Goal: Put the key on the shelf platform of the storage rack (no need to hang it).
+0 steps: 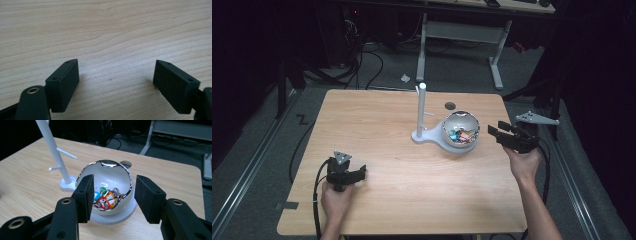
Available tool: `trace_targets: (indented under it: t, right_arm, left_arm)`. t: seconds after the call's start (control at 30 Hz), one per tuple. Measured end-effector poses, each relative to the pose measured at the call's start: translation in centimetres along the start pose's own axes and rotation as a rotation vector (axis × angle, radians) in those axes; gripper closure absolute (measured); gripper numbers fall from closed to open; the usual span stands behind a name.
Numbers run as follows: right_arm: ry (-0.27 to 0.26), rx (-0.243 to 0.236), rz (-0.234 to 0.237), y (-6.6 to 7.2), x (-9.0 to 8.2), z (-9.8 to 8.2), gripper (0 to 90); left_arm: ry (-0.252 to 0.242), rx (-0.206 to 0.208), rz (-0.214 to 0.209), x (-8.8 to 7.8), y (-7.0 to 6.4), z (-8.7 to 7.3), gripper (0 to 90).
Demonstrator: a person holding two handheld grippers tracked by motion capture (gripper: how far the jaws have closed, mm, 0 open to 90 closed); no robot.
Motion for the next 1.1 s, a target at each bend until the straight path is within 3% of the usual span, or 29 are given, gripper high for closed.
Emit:
trace_targets:
  t: [0.27,0.83,1.1]
  right_arm:
    - [-0.019,-0.01,-0.005,0.3,-1.5,-0.3,50.6]
    - [-0.051,0.064,-0.009,-0.6,-3.9,-4.2,50.4]
    - [-0.06,0.069,-0.015,-0.6,-4.5,-5.3,49.9]
  left_arm:
    - [0.0,0.001,0.001,0.0,0.0,0.0,21.3]
    - [0.002,0.006,0.007,0.0,-0.1,0.0,21.6]
    - [0.002,0.005,0.007,0.0,-0.1,0.0,21.6]
Point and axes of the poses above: each handheld gripper's, and its own axes: x roughly forward along the jaws, z roughly out of its top, y roughly to its left, the point moved 2 cm from there along x, roughly forward along the jaws, and after that the axes turned 6 degrees about y, right-handed, at the moved point
